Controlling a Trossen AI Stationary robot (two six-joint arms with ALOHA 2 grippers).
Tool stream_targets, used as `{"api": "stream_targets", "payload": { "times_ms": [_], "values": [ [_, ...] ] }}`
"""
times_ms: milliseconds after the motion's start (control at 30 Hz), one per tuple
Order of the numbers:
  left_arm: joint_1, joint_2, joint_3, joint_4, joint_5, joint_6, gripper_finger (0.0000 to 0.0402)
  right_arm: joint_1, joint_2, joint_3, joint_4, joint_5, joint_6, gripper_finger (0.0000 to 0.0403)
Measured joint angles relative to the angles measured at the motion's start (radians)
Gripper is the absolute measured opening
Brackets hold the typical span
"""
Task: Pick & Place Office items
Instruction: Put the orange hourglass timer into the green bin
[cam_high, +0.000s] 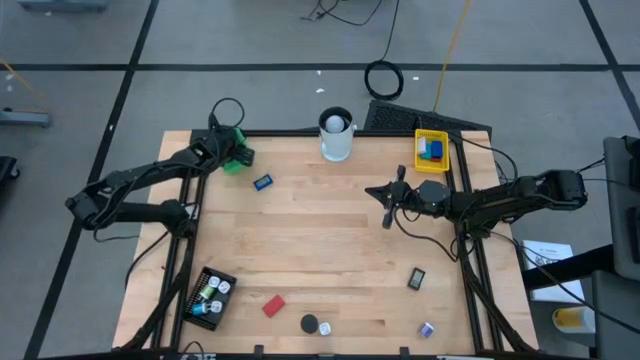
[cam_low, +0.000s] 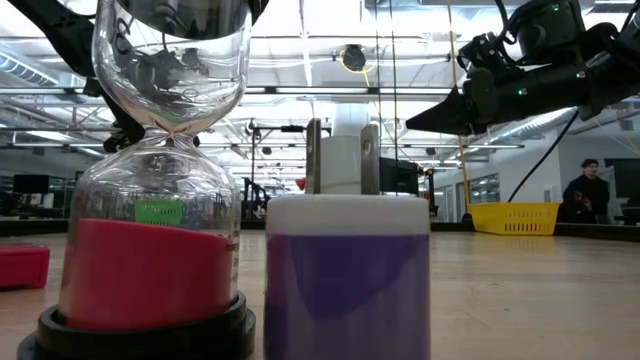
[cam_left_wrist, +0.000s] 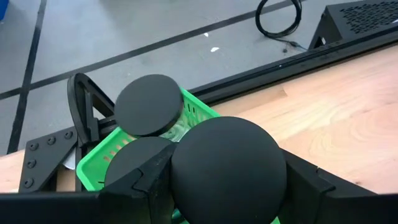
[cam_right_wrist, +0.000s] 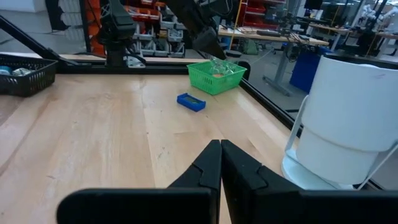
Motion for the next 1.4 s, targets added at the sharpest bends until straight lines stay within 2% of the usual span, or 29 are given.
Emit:
{"api": "stream_targets", "payload": {
  "times_ms": [467,633,700,800,1000,1100,1200,1400],
  "values": [
    [0.001,0.002,0.0,0.0,0.009,0.017,0.021,0.0,0.0,0.0,0.004,0.0,-0.001,0.0001],
    [0.0,0.002,0.0,-0.001,0.01,0.012,0.0278,0.0,0.0,0.0,0.004,0.001,-0.001,0.0001],
    [0.001,0.002,0.0,-0.003,0.009,0.008,0.0289,0.0,0.0,0.0,0.004,0.001,-0.001,0.0001],
    [0.0,0.002,0.0,-0.007,0.008,0.01,0.0276,0.0,0.0,0.0,0.003,0.001,-0.001,0.0001],
    [0.0,-0.006,0.0,-0.006,0.01,0.047,0.0219,0.0,0.0,0.0,0.003,0.001,-0.002,0.0001],
    [-0.006,-0.016,0.0,0.0,0.011,0.062,0.0208,0.0,0.0,0.0,0.003,0.001,-0.003,0.0001],
    [-0.014,-0.031,-0.001,-0.001,0.015,0.081,0.0216,0.0,0.0,0.0,0.003,0.001,-0.005,0.0001],
    [-0.022,-0.074,-0.001,-0.005,0.057,0.115,0.0262,0.0,0.0,0.0,0.003,0.001,-0.005,0.0001]
  ]
}}
